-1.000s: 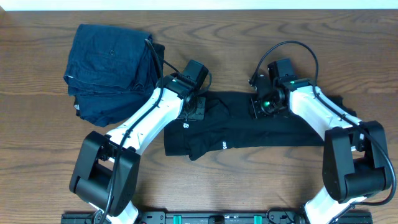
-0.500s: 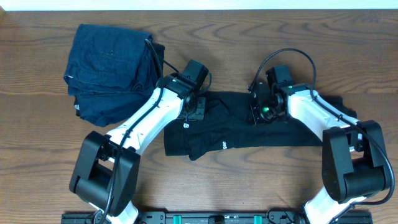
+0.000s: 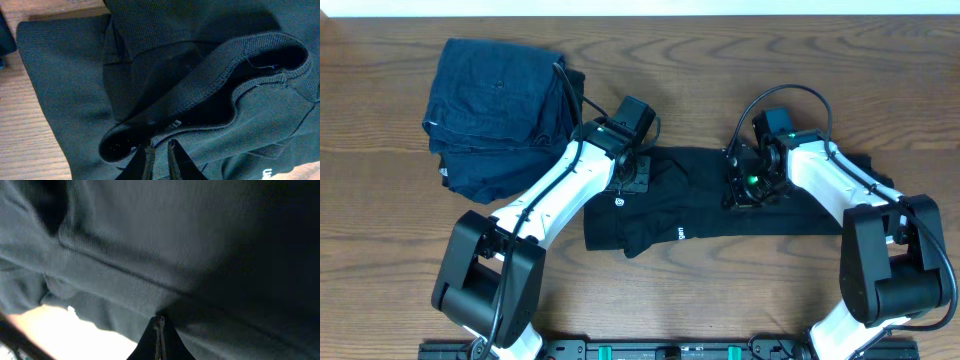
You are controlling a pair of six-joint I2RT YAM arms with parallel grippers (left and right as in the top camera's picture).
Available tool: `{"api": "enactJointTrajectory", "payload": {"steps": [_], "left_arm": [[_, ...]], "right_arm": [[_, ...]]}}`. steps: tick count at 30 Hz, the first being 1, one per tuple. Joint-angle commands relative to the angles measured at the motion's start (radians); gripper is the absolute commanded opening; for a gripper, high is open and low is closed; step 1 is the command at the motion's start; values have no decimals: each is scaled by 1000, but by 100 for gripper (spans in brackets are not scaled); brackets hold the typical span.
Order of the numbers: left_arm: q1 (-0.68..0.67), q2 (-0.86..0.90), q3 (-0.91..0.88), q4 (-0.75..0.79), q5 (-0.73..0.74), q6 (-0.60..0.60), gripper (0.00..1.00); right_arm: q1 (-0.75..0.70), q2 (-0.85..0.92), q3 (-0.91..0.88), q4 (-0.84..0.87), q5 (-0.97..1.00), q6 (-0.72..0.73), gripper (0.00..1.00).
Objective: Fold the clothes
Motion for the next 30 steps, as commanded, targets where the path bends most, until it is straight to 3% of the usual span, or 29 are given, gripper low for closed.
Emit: {"api": "enactJointTrajectory", "payload": {"steps": [1,6,13,30], "left_arm": [[-3,10,-5,-2,-2,1,13],[-3,10,-5,-3,-2,1,13],[-3,10,-5,-2,-2,1,13],[-3,10,-5,-13,-2,1,13]], "right_arm": [[-16,-24,28,23,-4,-19,1],[-53,-24,78,27,2,-19,1],[-93,-13,79,40,207,-19,1],[-93,30,21,104,232,-19,1]]}}
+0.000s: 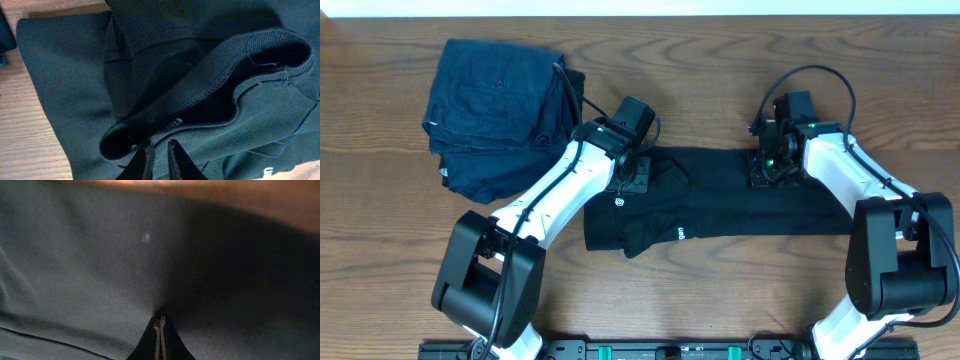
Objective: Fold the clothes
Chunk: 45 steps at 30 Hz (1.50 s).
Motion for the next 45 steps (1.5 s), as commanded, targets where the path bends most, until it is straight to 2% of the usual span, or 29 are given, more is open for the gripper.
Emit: {"api": "enactJointTrajectory", "payload": {"steps": [1,13,20,25,30,31,32,34,37,41,45], "left_arm": [[-3,10,-5,-5,-2,1,13],[-3,10,-5,-5,-2,1,13],[-3,10,-5,-5,-3,1,13],[-3,10,-5,-5,-2,1,13],[-3,10,-5,-5,-3,2,14],[-3,10,-5,-5,-3,2,13],[-3,10,-5,-5,-3,2,14],[-3,10,-5,-6,-3,2,13],[-3,10,-5,-11,-3,2,13],[-3,10,-5,-9,-3,2,14],[-3,10,-5,-10,-32,2,15]], "right_arm": [[-5,12,-19,-6,11,-12,1],[-5,12,-19,-147,-25,-11,1],[-5,12,-19,-232,-127,-12,1],[-4,12,-20,-236,-123,-16,1],[-15,10,47,-240,-359,-142,2],[-18,10,67,-240,-380,-143,5],[-19,10,86,-238,-380,-143,11],[-22,10,110,-228,-369,-142,34],[-23,10,126,-198,-370,-134,36],[17,12,126,-164,-373,-352,33],[78,12,119,-151,-373,-502,32]]}}
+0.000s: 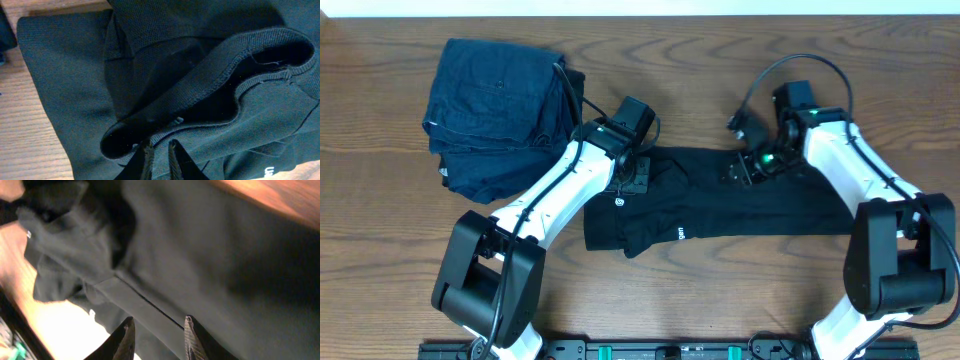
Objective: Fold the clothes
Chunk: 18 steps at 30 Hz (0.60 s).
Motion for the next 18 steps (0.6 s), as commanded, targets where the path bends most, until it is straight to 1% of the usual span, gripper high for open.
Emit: {"api": "enactJointTrajectory", "payload": {"steps": [1,2,4,7,10,15,16,18], "left_arm": [[-3,10,-5,-6,-43,2,15],[-2,10,-5,-6,-50,2,24],[-2,10,-5,-6,-49,2,24],[-1,10,-5,-6,-48,14,24],[-1,5,0,-6,-48,61,25],[6,-31,21,2,-29,73,31],[10,-40,26,7,-21,72,33],[20,-63,32,24,14,72,41]], "right_arm": [[65,8,-2,24,-31,-205,33],[80,8,-9,40,-30,-235,33],[109,9,-27,89,-3,-266,34],[141,10,-56,175,69,-266,31],[150,10,-72,216,77,-266,29],[148,11,-74,217,76,-266,29],[148,11,-76,217,69,-266,30],[150,16,-81,225,39,-267,30]]}}
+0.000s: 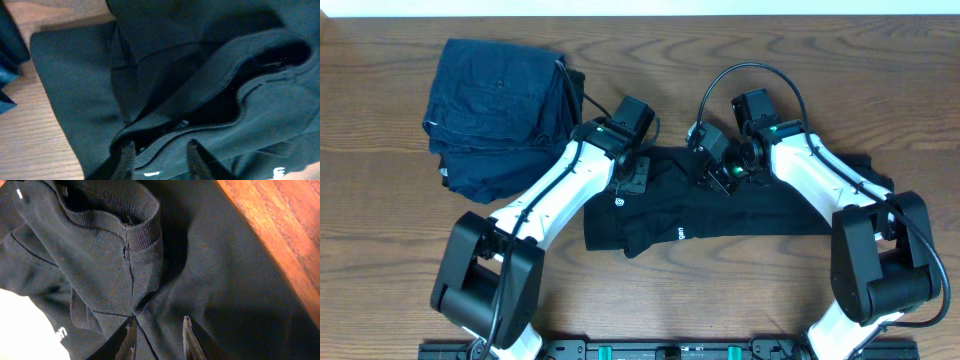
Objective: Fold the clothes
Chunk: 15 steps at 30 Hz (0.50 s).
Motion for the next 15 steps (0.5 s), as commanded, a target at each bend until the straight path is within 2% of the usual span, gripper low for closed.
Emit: {"api": "enactJointTrajectory", "payload": {"steps": [1,3,4,7,15], "left_arm": [[21,-63,32,20,55,12,43],[29,-79,32,27,101,11,43],[31,-81,32,27,130,11,37],[31,-75,29,7,160,12,29],[30,-71,-1,-8,159,12,29]], "right_arm": [[5,19,-15,10,-38,-25,30],[5,35,-16,18,-45,-27,29],[5,47,-16,26,-45,-27,29],[5,81,-16,46,-50,-27,29],[5,114,-14,27,-94,-27,29]]}}
